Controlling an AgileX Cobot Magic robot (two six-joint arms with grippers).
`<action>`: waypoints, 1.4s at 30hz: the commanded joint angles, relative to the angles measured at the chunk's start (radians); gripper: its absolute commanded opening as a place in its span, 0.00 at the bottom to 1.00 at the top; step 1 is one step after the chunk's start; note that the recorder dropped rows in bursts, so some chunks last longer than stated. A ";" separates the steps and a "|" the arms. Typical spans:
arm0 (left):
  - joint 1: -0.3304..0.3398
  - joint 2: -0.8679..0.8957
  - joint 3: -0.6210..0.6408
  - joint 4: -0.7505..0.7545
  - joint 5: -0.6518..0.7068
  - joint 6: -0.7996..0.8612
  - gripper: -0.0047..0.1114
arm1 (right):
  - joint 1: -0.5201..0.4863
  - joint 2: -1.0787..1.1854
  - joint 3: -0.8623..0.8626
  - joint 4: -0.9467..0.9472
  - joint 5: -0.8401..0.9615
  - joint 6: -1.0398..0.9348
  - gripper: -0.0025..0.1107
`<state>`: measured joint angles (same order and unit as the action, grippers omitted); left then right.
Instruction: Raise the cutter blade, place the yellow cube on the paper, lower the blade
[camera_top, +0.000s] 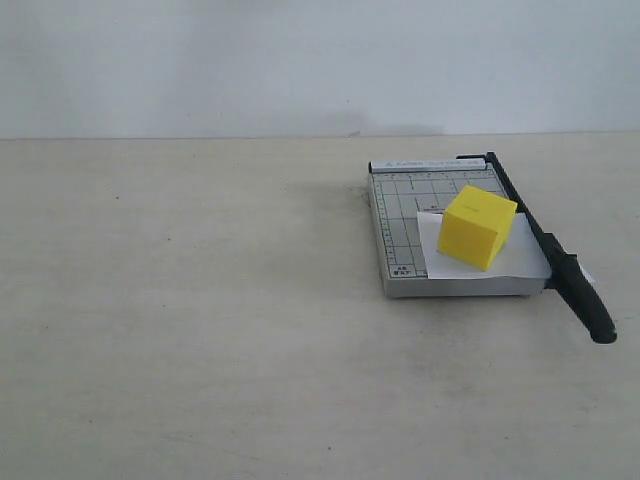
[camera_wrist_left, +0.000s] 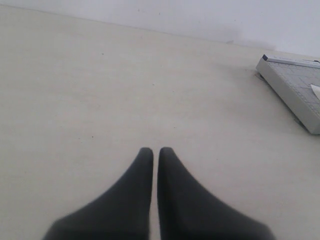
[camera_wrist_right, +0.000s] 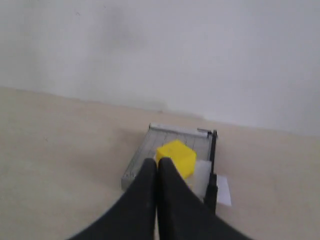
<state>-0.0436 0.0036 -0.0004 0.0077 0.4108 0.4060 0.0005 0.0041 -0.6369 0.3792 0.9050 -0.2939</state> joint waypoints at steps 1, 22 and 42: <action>-0.001 -0.004 0.000 -0.008 -0.003 0.005 0.08 | -0.004 -0.004 0.015 -0.083 0.123 0.087 0.02; -0.001 -0.004 0.000 -0.008 -0.003 0.005 0.08 | -0.004 -0.004 0.020 -0.076 0.109 0.141 0.02; -0.001 -0.004 0.000 -0.008 -0.003 0.005 0.08 | -0.002 -0.004 0.475 -0.104 -0.876 0.141 0.02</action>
<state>-0.0436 0.0036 -0.0004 0.0077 0.4108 0.4060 0.0000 0.0059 -0.2268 0.3016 0.0460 -0.1519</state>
